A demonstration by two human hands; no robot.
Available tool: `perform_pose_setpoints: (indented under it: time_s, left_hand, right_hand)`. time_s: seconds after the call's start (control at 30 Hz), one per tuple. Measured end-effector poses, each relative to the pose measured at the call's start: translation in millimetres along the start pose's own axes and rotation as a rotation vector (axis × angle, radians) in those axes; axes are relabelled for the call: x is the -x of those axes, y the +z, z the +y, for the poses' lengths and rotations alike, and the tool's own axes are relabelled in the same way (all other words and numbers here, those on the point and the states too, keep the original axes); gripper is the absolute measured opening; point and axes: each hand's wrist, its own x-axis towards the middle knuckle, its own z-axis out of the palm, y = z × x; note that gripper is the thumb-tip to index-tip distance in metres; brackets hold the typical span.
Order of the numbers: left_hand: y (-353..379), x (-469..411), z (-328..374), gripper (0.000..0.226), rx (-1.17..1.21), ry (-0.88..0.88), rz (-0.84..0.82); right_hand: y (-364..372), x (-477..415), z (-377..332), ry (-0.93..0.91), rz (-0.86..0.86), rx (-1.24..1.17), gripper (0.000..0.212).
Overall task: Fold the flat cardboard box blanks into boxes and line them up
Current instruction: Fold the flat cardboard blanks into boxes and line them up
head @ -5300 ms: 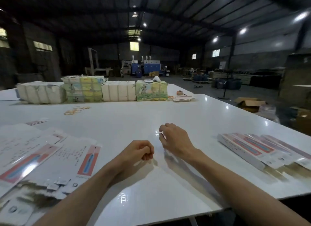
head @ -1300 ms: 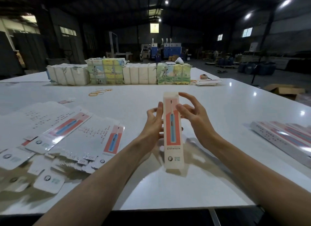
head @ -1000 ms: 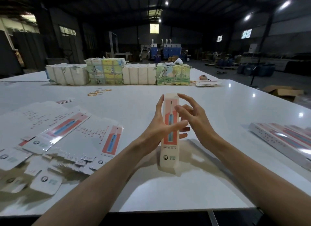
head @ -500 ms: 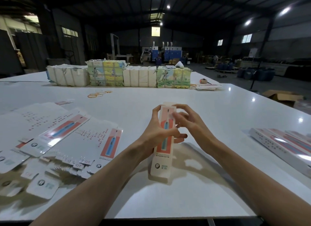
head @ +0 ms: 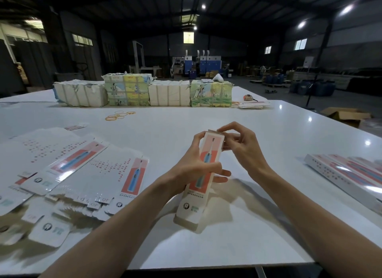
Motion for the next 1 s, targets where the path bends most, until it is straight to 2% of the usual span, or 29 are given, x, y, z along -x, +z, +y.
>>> perform_pose_setpoints:
  time_s: [0.1, 0.17, 0.27, 0.4, 0.87, 1.0]
  left_hand:
    - [-1.7, -0.8, 0.0, 0.1, 0.011, 0.003, -0.005]
    - [-2.5, -0.8, 0.0, 0.101, -0.009, 0.014, -0.001]
    - [-2.1, -0.3, -0.7, 0.101, -0.051, 0.06, -0.009]
    - [-2.9, 0.4, 0.8, 0.095, -0.078, 0.081, -0.018]
    - [-10.9, 3.3, 0.3, 0.098, -0.073, 0.067, -0.012]
    - [-9.6, 2.9, 0.1, 0.102, -0.069, 0.077, -0.007]
  right_hand:
    - [-2.1, -1.1, -6.4, 0.079, -0.025, -0.142, 0.014]
    - [-3.1, -1.4, -11.3, 0.167, -0.03, -0.3, 0.023]
    - [-3.9, -1.7, -15.1, 0.271, 0.029, -0.403, 0.03]
    - [-5.6, -2.2, -16.9, 0.323, 0.058, -0.42, 0.024]
    - [-5.7, -3.6, -16.2, 0.333, -0.057, -0.467, 0.022]
    - [-6.9, -5.2, -14.1, 0.34, -0.033, -0.466, 0.012]
